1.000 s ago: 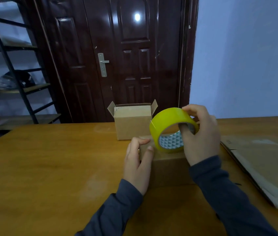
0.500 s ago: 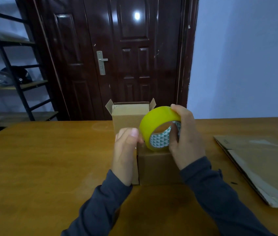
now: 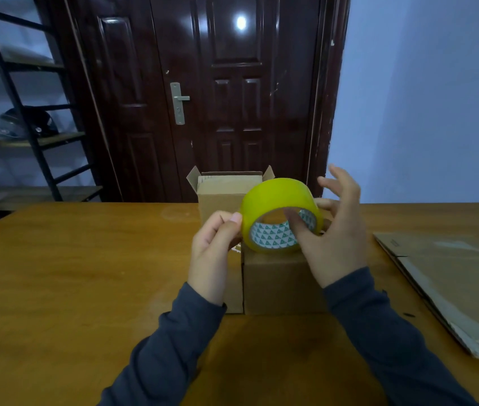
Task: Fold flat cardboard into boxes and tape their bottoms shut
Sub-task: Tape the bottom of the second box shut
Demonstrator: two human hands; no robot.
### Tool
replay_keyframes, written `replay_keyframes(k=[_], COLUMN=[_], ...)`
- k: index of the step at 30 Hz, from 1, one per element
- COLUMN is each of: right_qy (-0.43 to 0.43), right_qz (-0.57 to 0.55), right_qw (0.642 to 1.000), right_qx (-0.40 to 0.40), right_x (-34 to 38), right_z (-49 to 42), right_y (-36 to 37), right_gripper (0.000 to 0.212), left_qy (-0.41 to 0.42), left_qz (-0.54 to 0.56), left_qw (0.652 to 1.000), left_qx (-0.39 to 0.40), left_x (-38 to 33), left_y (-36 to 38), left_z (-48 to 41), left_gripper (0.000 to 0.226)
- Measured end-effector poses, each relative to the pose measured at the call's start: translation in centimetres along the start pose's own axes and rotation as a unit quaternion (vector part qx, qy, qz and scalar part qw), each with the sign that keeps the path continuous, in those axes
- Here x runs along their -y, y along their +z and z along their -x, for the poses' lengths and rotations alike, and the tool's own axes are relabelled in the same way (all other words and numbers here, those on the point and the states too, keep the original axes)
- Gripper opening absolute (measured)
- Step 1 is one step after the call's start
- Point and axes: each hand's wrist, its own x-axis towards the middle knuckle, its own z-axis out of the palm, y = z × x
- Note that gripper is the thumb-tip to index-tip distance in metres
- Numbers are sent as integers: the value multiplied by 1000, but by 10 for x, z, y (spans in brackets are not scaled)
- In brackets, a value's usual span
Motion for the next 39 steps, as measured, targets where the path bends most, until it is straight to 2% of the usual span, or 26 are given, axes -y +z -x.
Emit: replay_keyframes(k=[2, 4, 5, 7, 11, 15, 23, 27, 30, 32, 34, 36, 38, 39], right_qy=[60, 90, 95, 83, 55, 50, 53, 65, 69, 95, 108, 139, 236, 262], right_qz=[-14, 2, 23, 45, -105, -211, -255, -243, -245, -264, -285, -342, -412, -406], right_qw=[997, 983, 974, 967, 980, 966, 957, 961, 960, 952, 944, 921, 872, 869], right_qx=[47, 159, 207, 238, 161, 142, 126, 113, 120, 119, 123, 127, 117, 108], right_x=[3, 4, 3, 1, -9, -13, -11, -10, -11, -8, -8, -7, -9, -12], right_z=[-4, -5, -5, -6, -16, -22, -18, -15, -16, -16, -20, -24, -29, -29], right_y=[-5, -8, -8, -7, -10, -11, -5, -5, -6, -4, -3, -5, -9, -12], right_gripper=[65, 60, 61, 53, 22, 25, 8, 22, 24, 28, 34, 35, 21, 10], left_qy=[-9, -18, -23, -28, 44, 127, 167, 146, 58, 3, -18, -24, -10, 5], left_qz=[16, 29, 34, 34, -53, -156, -160, -137, -13, 68, 89, 93, 69, 46], left_qw=[1000, 999, 999, 998, 996, 977, 966, 974, 996, 996, 996, 995, 998, 999], left_qx=[-9, -16, -25, -49, -55, -75, -116, -104, -69, -49, -28, -18, -9, -2], left_x=[-1, -1, 0, 1, 0, -1, 3, 1, -5, -6, -6, -4, -2, -2], left_y=[-2, -4, -6, -9, 0, 14, 17, 18, 14, 7, 1, -2, -6, -9], left_z=[-1, -3, -5, -8, -1, 6, 10, 10, 7, 3, 1, 0, -1, -1], left_gripper=[27, 27, 26, 23, 19, 18, 14, 14, 13, 29, 46, 50, 43, 37])
